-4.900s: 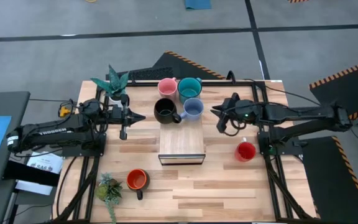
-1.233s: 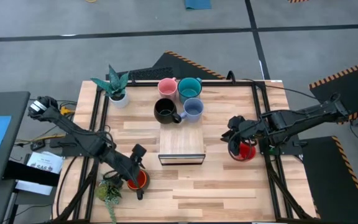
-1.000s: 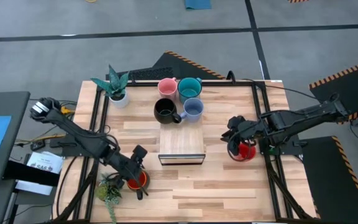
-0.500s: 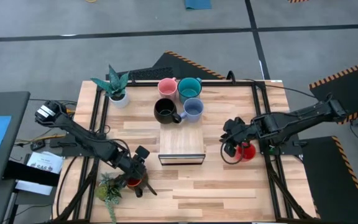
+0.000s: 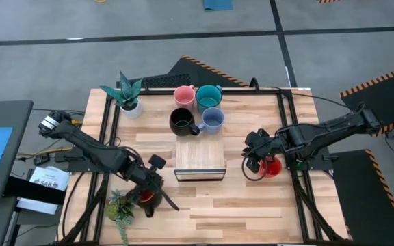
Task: Place coffee mugs
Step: Put the black orange mug on the shelf
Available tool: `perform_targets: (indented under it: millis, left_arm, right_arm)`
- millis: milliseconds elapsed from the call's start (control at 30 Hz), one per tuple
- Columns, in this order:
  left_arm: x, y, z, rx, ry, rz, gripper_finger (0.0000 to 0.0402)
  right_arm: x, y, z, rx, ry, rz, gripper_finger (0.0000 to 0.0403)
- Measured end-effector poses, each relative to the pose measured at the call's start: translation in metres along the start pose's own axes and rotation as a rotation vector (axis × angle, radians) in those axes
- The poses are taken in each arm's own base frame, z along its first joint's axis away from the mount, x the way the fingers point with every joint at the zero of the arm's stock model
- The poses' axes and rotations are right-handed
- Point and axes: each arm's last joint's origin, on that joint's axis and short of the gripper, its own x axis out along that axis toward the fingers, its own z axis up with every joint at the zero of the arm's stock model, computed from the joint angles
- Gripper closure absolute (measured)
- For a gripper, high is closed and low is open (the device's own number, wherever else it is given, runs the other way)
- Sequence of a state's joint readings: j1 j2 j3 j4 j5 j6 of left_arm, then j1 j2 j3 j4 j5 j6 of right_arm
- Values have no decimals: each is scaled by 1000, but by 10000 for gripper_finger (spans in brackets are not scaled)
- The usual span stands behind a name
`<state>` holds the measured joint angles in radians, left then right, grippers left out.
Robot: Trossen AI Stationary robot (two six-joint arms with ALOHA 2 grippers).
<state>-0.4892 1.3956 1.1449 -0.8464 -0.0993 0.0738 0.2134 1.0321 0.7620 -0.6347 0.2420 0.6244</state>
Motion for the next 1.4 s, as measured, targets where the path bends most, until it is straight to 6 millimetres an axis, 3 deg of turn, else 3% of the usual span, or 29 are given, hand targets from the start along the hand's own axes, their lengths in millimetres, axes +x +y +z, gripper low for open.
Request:
perform_targets:
  millis: [333,500,667,933,1133,1400]
  left_arm:
    - [-97,29,58,112,-230,177,398]
    - [-118,56,79,143,-229,306,399]
    - [-116,97,101,118,-250,334,399]
    - [-75,155,119,125,-231,261,395]
    - [-42,177,122,149,-221,208,394]
    - [-32,186,124,209,-239,250,392]
  right_arm:
    - [0,0,0,-6,-7,-13,284]
    - [0,-1,0,-8,-12,-19,284]
    - [1,-1,1,-1,-16,-22,284]
    - [1,-1,2,-1,-20,-22,284]
    - [1,-2,2,-1,-40,-50,284]
    - [1,-2,3,-1,-51,-65,284]
